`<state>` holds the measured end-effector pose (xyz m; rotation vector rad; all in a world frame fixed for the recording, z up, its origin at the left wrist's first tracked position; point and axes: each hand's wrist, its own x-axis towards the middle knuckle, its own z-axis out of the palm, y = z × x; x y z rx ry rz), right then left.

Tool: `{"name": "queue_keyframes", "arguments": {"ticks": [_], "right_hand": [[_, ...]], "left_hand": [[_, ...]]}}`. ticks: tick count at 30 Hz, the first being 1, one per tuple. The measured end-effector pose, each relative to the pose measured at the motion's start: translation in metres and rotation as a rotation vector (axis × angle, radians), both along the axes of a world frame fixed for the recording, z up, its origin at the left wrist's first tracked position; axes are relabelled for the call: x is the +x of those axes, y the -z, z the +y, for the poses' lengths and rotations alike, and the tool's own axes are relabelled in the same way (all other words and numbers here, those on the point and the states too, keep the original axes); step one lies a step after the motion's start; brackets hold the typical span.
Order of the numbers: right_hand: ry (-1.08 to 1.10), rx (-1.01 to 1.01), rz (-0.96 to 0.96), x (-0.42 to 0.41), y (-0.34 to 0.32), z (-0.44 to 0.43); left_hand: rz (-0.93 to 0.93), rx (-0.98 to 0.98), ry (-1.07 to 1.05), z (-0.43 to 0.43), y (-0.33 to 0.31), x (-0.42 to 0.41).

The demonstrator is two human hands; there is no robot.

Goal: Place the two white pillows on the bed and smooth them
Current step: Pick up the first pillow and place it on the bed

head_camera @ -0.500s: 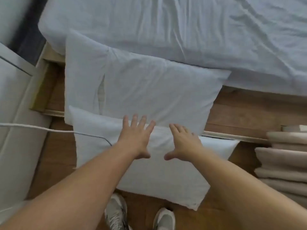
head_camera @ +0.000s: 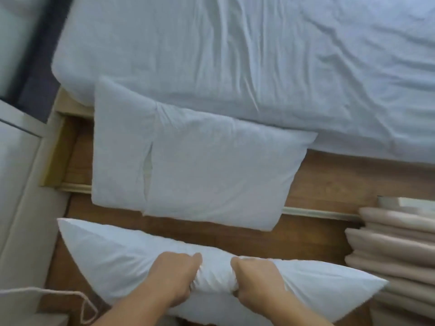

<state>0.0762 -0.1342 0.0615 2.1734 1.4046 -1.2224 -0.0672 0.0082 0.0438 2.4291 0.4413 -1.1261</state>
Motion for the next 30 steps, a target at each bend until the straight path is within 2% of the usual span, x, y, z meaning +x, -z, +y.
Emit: {"name": "queue_keyframes", "arguments": {"ticks": [4, 9, 12, 15, 17, 19, 22, 30], "right_hand": [[0.001, 0.078, -0.091, 0.085, -0.153, 0.098], [0.003, 0.312, -0.301, 0.207, -0.336, 0.235], [-0.008, 0.528, -0.534, 0.274, -0.408, 0.307], [-0.025, 0.815, -0.866, 0.327, -0.433, 0.367], [-0.017, 0.902, -0.983, 0.346, -0.427, 0.396], [-0.015, 0.871, -0.943, 0.354, -0.405, 0.414], [-0.042, 0.694, -0.765, 0.349, -0.344, 0.416], [-0.005, 0.093, -0.177, 0.291, -0.111, 0.35]], "left_hand": [[-0.16, 0.075, -0.048, 0.093, -0.144, 0.083], [-0.453, 0.317, -0.085, 0.23, -0.323, 0.204], [-0.741, 0.597, -0.118, 0.3, -0.4, 0.272], [-0.971, 0.922, -0.119, 0.355, -0.431, 0.324], [-0.999, 0.954, -0.163, 0.382, -0.42, 0.343], [-0.838, 0.911, -0.218, 0.401, -0.388, 0.347], [-0.513, 0.768, -0.232, 0.415, -0.326, 0.329], [-0.209, 0.302, -0.052, 0.385, -0.108, 0.248]]}}
